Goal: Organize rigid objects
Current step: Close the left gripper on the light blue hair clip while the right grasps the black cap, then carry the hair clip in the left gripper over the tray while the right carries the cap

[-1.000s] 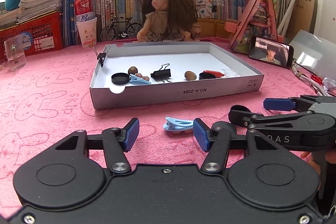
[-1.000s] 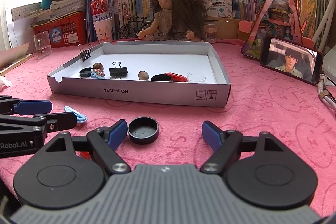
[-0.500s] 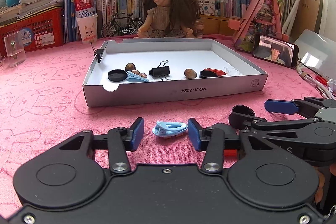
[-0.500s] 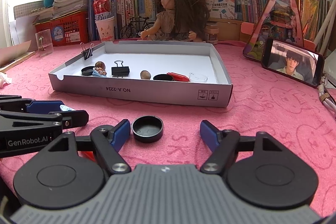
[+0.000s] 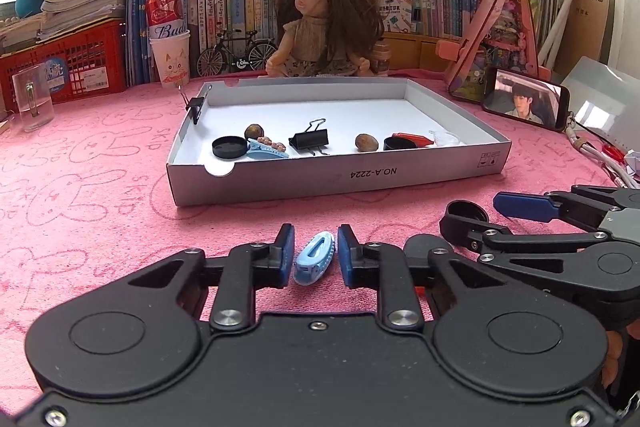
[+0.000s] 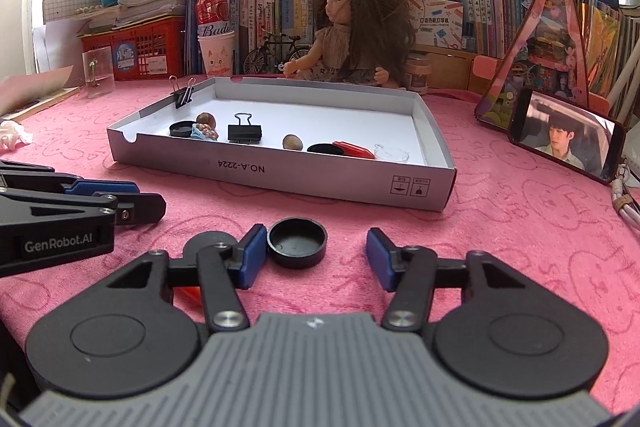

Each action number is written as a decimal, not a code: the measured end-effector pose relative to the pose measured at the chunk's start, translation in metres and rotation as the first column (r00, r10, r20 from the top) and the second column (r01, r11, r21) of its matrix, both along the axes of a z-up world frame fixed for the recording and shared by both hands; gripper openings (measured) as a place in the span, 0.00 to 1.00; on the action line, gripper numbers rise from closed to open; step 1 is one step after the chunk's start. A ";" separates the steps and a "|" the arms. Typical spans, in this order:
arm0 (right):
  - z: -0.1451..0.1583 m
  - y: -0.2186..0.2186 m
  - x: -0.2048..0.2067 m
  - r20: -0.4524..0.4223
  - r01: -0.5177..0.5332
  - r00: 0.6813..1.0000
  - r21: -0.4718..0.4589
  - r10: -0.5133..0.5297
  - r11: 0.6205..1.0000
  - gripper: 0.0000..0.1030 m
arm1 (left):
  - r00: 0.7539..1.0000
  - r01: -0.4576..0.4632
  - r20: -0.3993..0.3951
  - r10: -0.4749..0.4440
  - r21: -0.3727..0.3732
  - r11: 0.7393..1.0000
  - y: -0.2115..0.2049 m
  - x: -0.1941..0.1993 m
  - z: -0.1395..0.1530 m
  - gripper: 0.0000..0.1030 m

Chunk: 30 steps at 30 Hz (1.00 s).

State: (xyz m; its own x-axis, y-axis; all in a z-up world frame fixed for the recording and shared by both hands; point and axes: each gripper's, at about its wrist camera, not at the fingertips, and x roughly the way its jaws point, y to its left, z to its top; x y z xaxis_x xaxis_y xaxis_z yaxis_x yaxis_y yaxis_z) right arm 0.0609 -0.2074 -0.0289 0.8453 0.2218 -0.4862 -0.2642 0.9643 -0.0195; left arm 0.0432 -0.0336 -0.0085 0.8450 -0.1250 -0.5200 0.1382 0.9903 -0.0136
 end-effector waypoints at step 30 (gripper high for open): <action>0.016 -0.015 0.006 0.011 0.027 1.000 0.067 -0.027 0.997 0.35 | 0.999 0.029 0.019 -0.028 -0.019 0.999 0.008 0.005 0.015 0.14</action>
